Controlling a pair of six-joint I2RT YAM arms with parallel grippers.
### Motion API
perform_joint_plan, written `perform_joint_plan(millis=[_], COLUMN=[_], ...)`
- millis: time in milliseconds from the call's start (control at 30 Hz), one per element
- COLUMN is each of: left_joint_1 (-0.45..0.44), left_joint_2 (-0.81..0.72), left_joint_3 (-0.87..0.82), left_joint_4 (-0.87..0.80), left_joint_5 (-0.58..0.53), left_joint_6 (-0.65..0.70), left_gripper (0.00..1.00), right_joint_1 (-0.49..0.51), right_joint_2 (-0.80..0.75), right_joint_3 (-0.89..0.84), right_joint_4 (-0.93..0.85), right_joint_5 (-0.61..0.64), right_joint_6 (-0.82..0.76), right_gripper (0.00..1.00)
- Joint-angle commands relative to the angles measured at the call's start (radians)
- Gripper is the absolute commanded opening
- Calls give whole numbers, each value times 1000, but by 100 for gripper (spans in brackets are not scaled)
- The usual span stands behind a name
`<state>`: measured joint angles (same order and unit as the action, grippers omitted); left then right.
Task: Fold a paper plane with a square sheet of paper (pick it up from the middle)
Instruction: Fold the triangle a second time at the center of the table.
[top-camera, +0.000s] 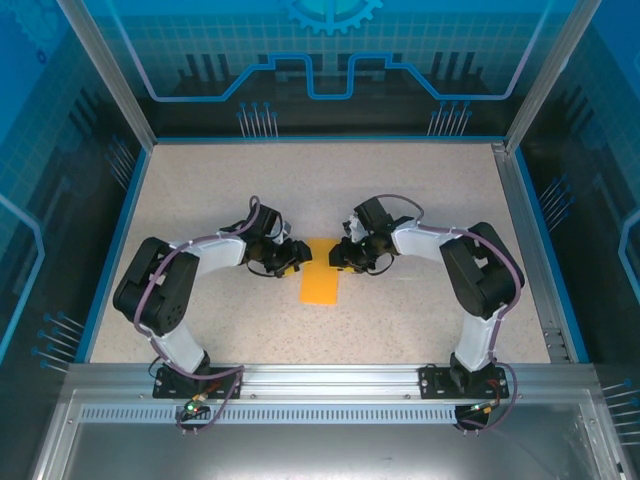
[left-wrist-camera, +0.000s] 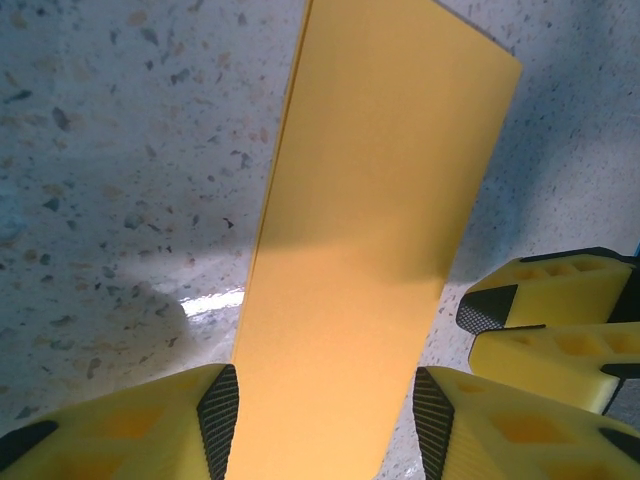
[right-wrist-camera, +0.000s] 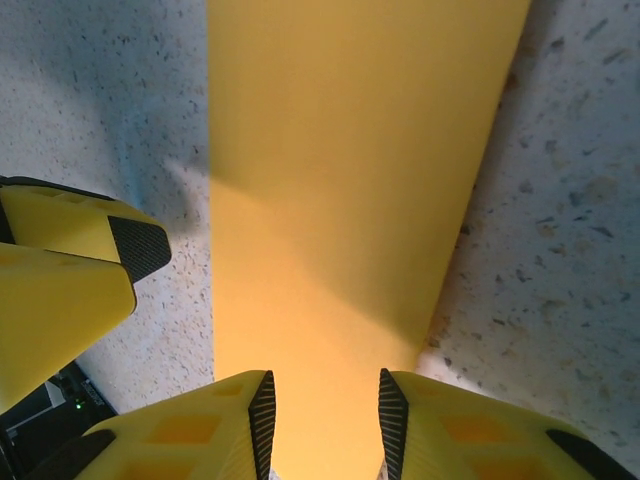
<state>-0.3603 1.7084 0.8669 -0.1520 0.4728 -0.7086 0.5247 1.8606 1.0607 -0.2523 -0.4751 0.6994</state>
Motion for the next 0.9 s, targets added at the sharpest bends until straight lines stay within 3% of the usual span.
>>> perform_joint_plan(millis=[0,600,867], left_joint_1=[11,6,-17], left_joint_2=[22,34,70], left_joint_3=[15,22,47], left_joint_4=[-6,-17,12], left_joint_5=[41,47,129], left_joint_6=[-18,-17,-13], left_gripper=[53,54,51], right_joint_1=[13,-1,-2], right_joint_2=[29,23,38], right_joint_3=[-10,-57,-60], right_joint_4=[8,24,33], right_joint_5=[-21,4,-5], right_joint_6=[3,-1,2], right_gripper=[36,35,35])
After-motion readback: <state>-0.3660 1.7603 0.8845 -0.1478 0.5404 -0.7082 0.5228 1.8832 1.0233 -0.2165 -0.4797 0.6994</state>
